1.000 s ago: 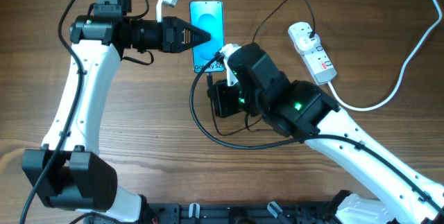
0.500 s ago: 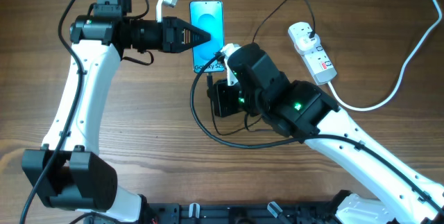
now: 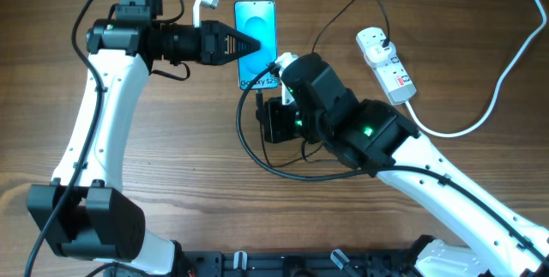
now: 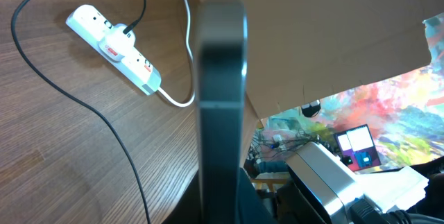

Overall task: Plug charger to phone and switch on socket
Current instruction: 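Push the plug up into the phone's port with the right gripper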

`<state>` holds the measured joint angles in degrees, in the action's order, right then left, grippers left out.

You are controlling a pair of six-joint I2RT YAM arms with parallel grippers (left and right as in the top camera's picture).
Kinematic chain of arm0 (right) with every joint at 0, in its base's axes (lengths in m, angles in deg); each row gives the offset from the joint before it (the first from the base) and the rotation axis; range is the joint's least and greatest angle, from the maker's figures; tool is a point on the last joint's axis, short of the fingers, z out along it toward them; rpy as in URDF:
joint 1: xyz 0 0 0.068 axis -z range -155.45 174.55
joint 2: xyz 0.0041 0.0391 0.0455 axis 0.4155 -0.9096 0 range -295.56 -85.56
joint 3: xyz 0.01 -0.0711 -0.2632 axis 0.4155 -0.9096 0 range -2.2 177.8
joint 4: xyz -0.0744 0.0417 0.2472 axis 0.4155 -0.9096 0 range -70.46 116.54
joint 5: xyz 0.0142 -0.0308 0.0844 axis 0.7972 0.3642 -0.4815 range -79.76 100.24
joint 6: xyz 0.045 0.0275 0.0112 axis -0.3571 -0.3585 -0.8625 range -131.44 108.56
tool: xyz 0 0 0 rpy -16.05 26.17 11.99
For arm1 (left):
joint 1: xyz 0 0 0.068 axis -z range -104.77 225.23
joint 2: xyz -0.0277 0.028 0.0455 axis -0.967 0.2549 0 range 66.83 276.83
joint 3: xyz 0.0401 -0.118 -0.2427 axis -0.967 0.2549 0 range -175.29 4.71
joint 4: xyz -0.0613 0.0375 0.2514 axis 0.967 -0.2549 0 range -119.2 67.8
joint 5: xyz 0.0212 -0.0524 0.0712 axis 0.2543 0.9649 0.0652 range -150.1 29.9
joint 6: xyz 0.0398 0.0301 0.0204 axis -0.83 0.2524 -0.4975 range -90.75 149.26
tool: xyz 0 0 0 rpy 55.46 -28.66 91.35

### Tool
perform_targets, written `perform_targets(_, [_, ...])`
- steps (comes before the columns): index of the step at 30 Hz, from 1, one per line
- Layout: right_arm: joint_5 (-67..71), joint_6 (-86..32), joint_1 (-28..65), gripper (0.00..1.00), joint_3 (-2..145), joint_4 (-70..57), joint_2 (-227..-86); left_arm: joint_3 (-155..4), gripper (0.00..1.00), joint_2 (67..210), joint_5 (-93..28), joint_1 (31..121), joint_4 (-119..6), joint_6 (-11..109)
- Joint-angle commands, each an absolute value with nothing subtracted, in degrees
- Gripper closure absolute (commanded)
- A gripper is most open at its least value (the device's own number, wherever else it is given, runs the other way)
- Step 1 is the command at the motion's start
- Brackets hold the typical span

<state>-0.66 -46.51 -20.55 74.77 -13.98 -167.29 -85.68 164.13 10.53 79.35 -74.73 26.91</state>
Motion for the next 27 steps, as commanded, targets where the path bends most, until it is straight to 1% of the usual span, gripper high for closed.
perform_targets(1, [3.8,-47.7,-18.5,0.95,75.6,-12.1,-166.2,-86.1,0.96,163.8,12.9,80.0,-75.8,25.3])
perform_targets(13, [3.8,-47.6,-18.5,0.95,75.6,-13.3,-166.2,-86.1,0.96,163.8,12.9,80.0,-75.8,25.1])
perform_targets(22, [3.8,-47.4,-18.5,0.95,75.6,-9.0,-166.2,-86.1,0.96,163.8,12.9,80.0,-76.7,25.1])
perform_targets(27, [5.2,-43.2,-18.5,0.94,75.6,-7.1,-166.2,-86.1,0.96,163.8,12.9,80.0,-77.2,24.9])
